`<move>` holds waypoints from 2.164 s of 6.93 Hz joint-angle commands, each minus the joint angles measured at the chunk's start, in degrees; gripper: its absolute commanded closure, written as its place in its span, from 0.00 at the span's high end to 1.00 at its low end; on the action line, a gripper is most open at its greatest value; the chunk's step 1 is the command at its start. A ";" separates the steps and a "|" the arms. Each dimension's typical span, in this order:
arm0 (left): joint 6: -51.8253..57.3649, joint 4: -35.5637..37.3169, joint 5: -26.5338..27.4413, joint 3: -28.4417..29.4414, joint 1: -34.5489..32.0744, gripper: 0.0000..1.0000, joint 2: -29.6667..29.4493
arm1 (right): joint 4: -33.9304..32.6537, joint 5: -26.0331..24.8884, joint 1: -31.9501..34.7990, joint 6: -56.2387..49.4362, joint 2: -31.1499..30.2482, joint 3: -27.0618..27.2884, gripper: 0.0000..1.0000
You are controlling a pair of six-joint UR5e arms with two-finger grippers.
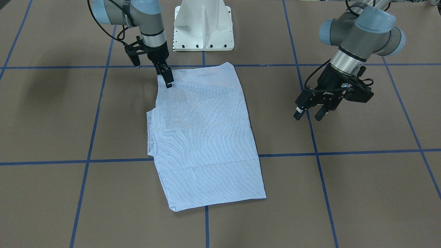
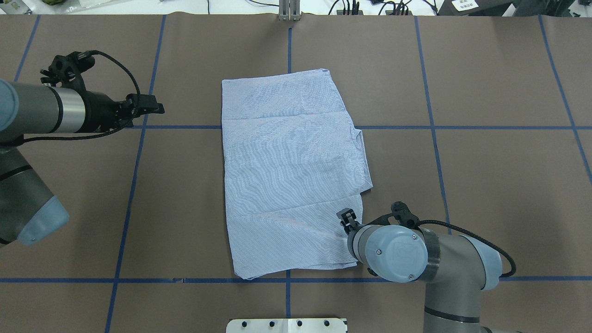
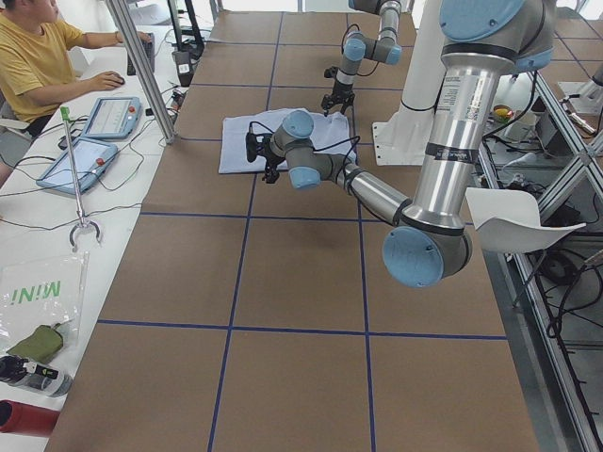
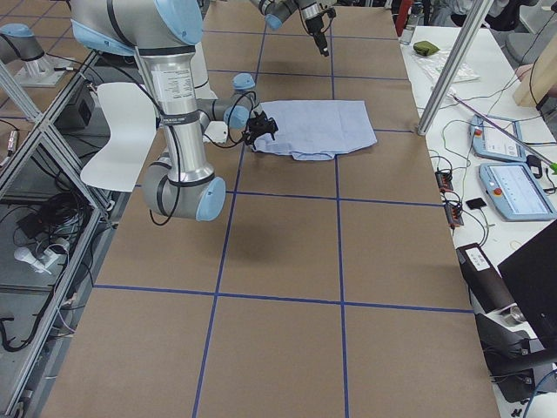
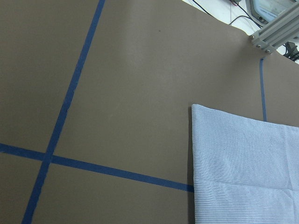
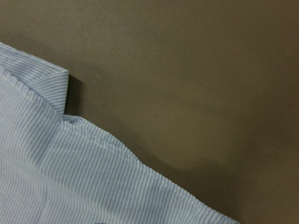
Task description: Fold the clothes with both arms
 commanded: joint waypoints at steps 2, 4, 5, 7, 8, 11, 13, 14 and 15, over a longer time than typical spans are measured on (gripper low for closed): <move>0.00 0.00 0.09 -0.27 0.09 0.99 0.00 | 0.13 0.01 -0.98 0.01 -0.06 -0.44 0.93; 0.00 0.00 0.09 -0.44 0.00 0.99 0.00 | 0.13 0.27 -1.77 0.01 0.12 -0.61 0.87; 0.00 0.00 0.09 -0.44 0.00 0.99 0.00 | 0.21 0.27 -1.77 0.01 0.12 -0.79 0.76; 0.00 0.00 0.09 -0.88 0.00 0.99 0.00 | 0.13 0.27 -1.77 0.01 0.47 -0.88 0.24; 0.00 0.26 0.09 -1.23 -0.09 0.99 0.09 | 0.13 0.36 -1.69 0.01 0.47 -0.88 0.12; -0.09 2.80 0.09 -3.07 -0.09 0.99 0.09 | 0.39 0.79 -1.08 -0.87 0.55 0.17 0.00; -2.61 3.25 -0.09 -3.96 0.00 0.99 0.00 | 0.13 0.89 -0.98 -0.52 0.03 1.23 0.00; -5.94 3.25 -0.09 -4.57 0.17 0.99 -0.09 | -0.40 0.80 -0.98 0.00 -0.23 2.45 0.00; -13.28 3.08 -0.17 -5.45 0.96 0.99 -0.26 | -1.01 0.62 -1.68 1.14 -1.02 3.16 0.00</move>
